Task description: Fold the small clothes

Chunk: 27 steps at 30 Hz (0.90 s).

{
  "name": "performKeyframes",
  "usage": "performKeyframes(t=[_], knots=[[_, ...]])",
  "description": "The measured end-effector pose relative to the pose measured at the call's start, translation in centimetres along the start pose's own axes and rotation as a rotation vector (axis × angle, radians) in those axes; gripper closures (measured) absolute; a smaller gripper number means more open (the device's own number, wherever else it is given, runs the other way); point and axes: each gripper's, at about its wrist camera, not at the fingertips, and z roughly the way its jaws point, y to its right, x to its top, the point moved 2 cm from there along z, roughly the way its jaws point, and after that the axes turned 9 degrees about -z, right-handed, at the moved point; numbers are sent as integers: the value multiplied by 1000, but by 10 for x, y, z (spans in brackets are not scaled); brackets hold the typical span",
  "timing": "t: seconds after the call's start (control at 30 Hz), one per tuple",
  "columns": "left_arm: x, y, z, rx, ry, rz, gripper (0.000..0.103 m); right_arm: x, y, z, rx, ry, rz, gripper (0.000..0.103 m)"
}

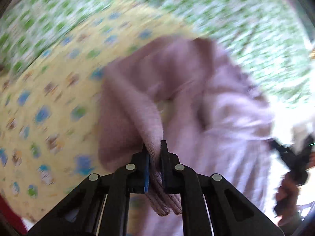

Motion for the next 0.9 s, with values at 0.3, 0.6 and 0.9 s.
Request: performKeyframes(t=[0.3,0.6,0.9], knots=[[29,214,55,-322,-36,219,96,4,24,-15,-8,29,49,58],[-10,261,190,-184,-180,382,89,2,50,-21,-8,14,100,58],[-9,146,97,-56,11,345,42,6,34,4,24,-29,21,58]])
